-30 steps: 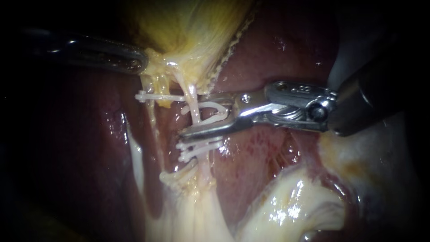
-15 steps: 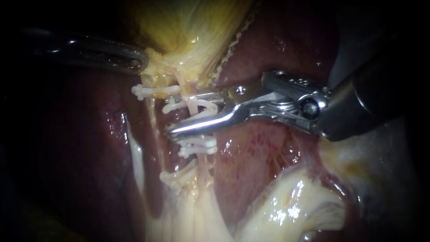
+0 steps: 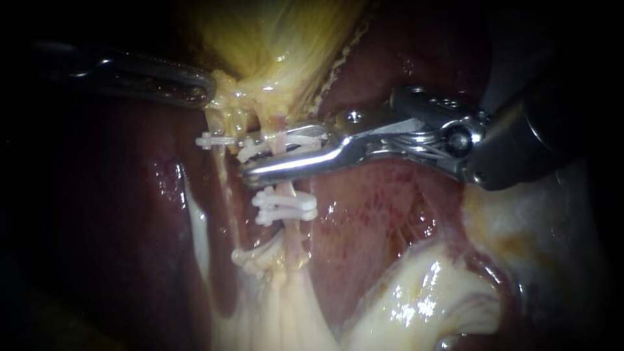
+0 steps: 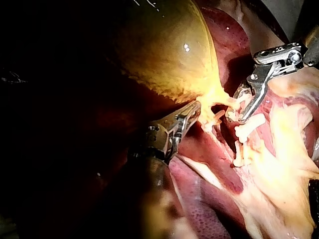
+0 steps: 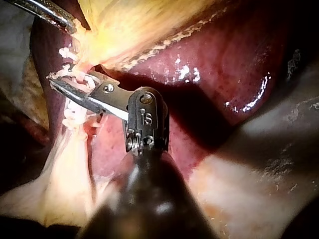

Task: Clipping third clip right tube

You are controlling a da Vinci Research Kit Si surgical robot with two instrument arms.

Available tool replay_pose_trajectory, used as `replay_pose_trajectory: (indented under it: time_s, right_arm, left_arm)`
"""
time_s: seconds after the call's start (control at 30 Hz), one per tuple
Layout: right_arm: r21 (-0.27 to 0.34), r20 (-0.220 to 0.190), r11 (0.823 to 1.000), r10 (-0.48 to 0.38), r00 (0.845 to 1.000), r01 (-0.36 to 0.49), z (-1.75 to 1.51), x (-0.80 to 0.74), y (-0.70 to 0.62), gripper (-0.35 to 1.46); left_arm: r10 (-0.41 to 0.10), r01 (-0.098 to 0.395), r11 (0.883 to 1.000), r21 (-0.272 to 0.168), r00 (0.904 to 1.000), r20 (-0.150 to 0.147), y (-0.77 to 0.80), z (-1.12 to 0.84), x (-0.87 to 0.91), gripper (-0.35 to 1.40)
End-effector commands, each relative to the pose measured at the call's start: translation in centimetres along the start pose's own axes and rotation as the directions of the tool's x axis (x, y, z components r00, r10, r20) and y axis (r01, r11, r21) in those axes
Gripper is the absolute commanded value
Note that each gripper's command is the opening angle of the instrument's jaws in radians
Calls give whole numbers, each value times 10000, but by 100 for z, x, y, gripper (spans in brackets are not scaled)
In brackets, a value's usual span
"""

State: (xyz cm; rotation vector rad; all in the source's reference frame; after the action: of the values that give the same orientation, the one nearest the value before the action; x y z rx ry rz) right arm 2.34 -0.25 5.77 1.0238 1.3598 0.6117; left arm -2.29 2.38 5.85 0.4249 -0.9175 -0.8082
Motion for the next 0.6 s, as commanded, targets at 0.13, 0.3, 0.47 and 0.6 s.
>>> replay_pose_trajectory:
  time_s: [0.13, 0.3, 0.47, 0.6]
  right_arm:
    - [-5, -32, 9989, 464, 9989, -464, -3, -2, 1, -35]
    - [-332, 320, 9984, 470, 9984, -459, -7, -4, 1, -35]
    - [-398, 418, 9982, 476, 9980, -459, -8, -4, 0, -35]
    - [-397, 418, 9982, 475, 9980, -459, -8, -4, 0, -35]
  left_arm:
    - [-5, 5, 10000, -9, 10000, -4, 0, 1, 0, -35]
    - [-5, 5, 10000, -10, 10000, -4, 0, 1, 0, -35]
    - [-5, 5, 10000, -10, 10000, -4, 0, 1, 0, -35]
    - [-6, 6, 10000, -9, 10000, -4, 0, 1, 0, -35]
